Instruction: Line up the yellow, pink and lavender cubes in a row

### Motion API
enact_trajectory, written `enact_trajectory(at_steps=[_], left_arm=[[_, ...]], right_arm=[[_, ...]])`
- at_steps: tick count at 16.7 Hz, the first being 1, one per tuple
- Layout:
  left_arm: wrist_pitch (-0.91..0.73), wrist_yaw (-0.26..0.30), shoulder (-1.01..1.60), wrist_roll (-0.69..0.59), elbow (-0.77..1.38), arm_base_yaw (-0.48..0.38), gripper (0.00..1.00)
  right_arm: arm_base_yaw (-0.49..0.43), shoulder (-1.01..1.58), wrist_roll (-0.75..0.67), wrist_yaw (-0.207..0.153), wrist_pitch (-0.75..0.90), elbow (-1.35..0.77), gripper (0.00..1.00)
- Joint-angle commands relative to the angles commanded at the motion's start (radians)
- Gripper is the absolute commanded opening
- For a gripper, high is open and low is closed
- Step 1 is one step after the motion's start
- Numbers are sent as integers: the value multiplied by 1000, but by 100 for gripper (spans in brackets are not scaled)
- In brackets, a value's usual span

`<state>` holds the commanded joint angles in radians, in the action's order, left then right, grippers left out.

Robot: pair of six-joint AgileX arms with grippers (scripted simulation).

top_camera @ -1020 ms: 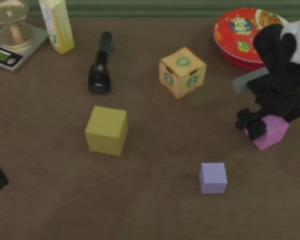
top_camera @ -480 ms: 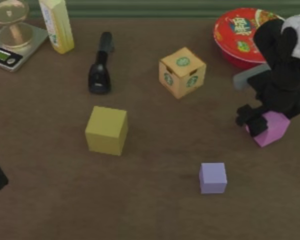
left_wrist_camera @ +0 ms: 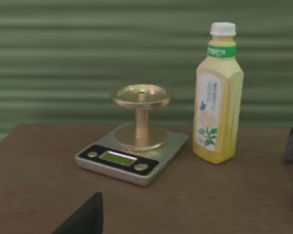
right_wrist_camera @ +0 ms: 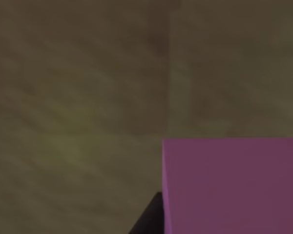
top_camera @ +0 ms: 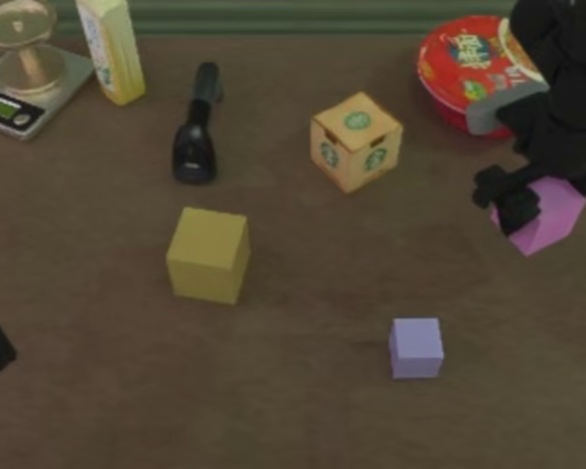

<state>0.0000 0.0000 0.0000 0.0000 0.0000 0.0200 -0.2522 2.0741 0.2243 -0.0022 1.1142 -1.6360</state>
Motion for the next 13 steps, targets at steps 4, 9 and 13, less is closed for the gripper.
enact_trajectory(at_steps=[4, 9, 13], left_arm=[[0, 0, 0, 0, 0, 0, 100], [0, 0, 0, 0, 0, 0, 100], [0, 0, 0, 0, 0, 0, 100]], right_arm=[[-5, 6, -15, 0, 0, -1, 0], [-126, 16, -227, 3, 24, -26, 0], [-282, 15, -544, 7, 50, -37, 0]])
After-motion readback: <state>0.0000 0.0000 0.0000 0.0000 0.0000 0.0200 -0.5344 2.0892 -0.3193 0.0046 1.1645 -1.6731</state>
